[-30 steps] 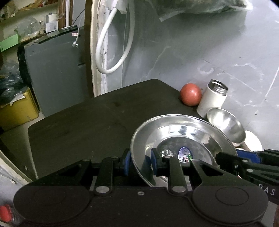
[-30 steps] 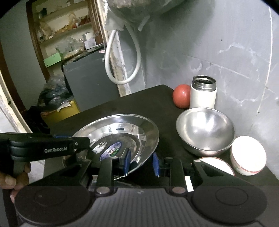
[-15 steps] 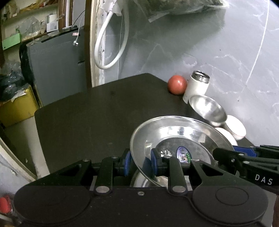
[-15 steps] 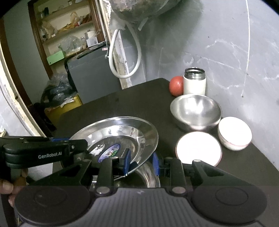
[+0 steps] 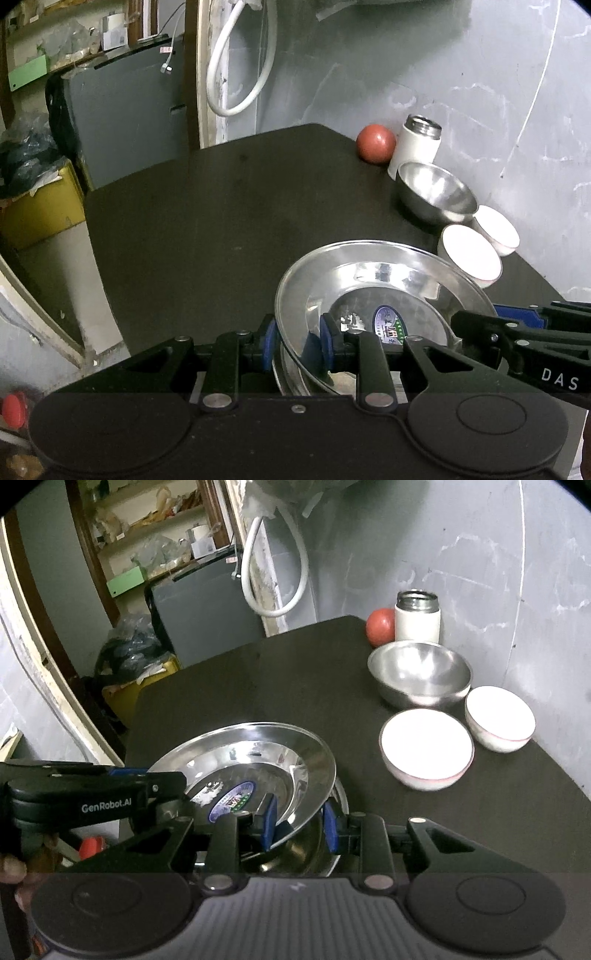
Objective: Organize plates and bowls
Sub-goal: 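Carry the stickered plate with both grippers and lower it onto the plate stack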
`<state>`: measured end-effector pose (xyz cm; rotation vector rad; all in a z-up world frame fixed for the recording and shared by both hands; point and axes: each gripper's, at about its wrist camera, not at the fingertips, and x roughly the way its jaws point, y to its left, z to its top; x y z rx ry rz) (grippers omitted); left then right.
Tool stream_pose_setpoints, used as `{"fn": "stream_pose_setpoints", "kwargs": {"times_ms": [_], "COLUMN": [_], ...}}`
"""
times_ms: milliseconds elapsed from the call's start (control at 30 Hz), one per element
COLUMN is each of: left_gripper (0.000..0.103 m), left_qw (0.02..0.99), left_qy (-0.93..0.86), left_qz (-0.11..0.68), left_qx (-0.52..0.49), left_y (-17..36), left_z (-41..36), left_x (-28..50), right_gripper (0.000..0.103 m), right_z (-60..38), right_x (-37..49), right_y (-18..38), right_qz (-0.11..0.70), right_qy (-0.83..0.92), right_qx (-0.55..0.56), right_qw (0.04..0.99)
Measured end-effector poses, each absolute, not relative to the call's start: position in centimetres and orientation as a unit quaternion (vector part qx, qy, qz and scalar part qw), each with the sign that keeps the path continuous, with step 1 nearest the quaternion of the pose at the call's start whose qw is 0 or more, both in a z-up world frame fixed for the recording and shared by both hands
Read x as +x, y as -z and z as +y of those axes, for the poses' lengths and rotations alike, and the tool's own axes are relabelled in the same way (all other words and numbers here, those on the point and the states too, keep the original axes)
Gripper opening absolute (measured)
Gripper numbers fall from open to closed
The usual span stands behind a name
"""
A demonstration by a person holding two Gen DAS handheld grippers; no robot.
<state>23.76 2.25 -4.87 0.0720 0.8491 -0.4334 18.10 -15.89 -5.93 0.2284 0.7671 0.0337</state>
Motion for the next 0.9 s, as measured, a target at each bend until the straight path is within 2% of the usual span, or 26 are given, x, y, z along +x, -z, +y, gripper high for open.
{"fn": "stream_pose_setpoints", "kwargs": {"times_ms": [900], "left_gripper": [0.027], "left_qw": [0.878], "left_qy": [0.21], "left_qz": [0.426], "left_qx": [0.053], "left_y": [6.3], "left_z": [0.9], "left_x": [23.3], "right_gripper": [0.031], "right_z": [-16.1], "right_x": [18.3], "right_y": [7.2], "right_qz": [0.405], "right_qy": [-0.012], "right_qx": [0.115], "right_qw": [0.907]}}
